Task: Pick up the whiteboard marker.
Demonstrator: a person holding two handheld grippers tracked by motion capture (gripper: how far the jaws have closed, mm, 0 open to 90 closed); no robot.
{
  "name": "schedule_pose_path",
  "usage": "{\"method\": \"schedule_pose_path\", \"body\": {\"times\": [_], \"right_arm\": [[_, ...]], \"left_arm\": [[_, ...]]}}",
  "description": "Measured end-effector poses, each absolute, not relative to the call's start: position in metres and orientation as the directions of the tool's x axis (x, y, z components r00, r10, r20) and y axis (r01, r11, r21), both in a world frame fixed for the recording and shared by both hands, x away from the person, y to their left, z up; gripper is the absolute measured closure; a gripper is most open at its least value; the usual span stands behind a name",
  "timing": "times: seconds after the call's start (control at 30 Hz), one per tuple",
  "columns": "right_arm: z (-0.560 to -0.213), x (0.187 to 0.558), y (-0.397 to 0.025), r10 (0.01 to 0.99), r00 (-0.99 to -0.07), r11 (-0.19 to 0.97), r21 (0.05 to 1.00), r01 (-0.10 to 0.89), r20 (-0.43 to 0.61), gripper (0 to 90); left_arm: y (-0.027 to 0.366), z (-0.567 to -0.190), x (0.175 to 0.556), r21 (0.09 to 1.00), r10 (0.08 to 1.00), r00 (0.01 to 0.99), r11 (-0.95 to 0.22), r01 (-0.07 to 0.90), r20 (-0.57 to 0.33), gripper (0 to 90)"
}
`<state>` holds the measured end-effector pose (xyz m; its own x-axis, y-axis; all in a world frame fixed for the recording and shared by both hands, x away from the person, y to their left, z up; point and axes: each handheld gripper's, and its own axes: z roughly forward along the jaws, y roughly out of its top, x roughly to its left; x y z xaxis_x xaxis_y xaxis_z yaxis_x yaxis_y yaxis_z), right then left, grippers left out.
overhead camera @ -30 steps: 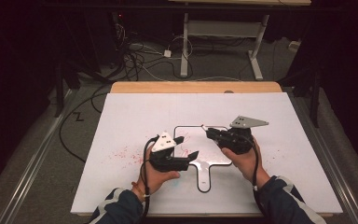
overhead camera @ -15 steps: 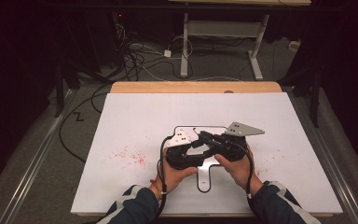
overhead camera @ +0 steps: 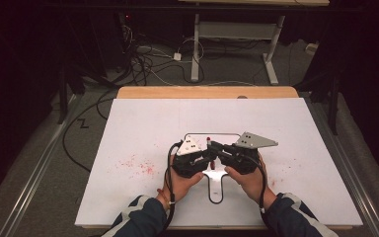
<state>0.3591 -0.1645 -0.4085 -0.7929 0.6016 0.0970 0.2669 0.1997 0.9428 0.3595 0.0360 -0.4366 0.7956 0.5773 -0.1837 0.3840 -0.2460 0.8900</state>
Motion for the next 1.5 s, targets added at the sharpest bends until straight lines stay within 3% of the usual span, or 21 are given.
{"method": "schedule_pose_path", "body": {"times": [0.17,0.3,0.43,0.5,0.57,0.6,0.63,0.7,1.23,1.5], "right_arm": [[-0.409,0.357,-0.164,0.605,-0.794,0.22,0.944,0.246,0.066,79.3],[-0.406,0.355,-0.165,0.616,-0.787,0.23,0.95,0.209,0.024,67.3],[-0.408,0.355,-0.173,0.612,-0.791,0.241,0.95,0.201,0.012,56.3],[-0.408,0.354,-0.177,0.615,-0.789,0.248,0.948,0.198,0.004,50.9],[-0.409,0.354,-0.18,0.616,-0.787,0.256,0.947,0.193,-0.006,49.5],[-0.411,0.35,-0.187,0.619,-0.784,0.291,0.94,0.177,-0.044,45.4],[-0.412,0.348,-0.189,0.622,-0.781,0.307,0.937,0.168,-0.063,44.0],[-0.415,0.343,-0.198,0.632,-0.766,0.34,0.93,0.141,-0.115,42.0],[-0.432,0.315,-0.253,0.687,-0.691,0.403,0.909,0.104,-0.225,33.2],[-0.443,0.305,-0.267,0.696,-0.675,0.441,0.888,0.133,-0.245,31.6]], "left_arm": [[0.036,-0.437,0.36,0.884,0.59,0.801,-0.32,0.34,-0.095,78.3],[0.035,-0.438,0.361,0.879,0.594,0.803,-0.356,0.318,-0.05,78.4],[0.044,-0.44,0.366,0.884,0.597,0.8,-0.341,0.321,-0.06,78.4],[0.044,-0.443,0.366,0.894,0.612,0.781,-0.272,0.357,-0.126,78.3],[0.046,-0.443,0.368,0.895,0.611,0.782,-0.269,0.355,-0.127,78.4],[0.052,-0.441,0.371,0.889,0.601,0.796,-0.325,0.321,-0.067,78.4],[0.052,-0.441,0.371,0.889,0.601,0.796,-0.325,0.321,-0.067,78.4],[0.055,-0.44,0.372,0.892,0.597,0.8,-0.334,0.306,-0.051,78.4],[0.063,-0.437,0.373,0.894,0.61,0.791,-0.336,0.296,-0.033,78.3],[0.066,-0.436,0.375,0.896,0.612,0.79,-0.329,0.299,-0.039,78.3]]}}
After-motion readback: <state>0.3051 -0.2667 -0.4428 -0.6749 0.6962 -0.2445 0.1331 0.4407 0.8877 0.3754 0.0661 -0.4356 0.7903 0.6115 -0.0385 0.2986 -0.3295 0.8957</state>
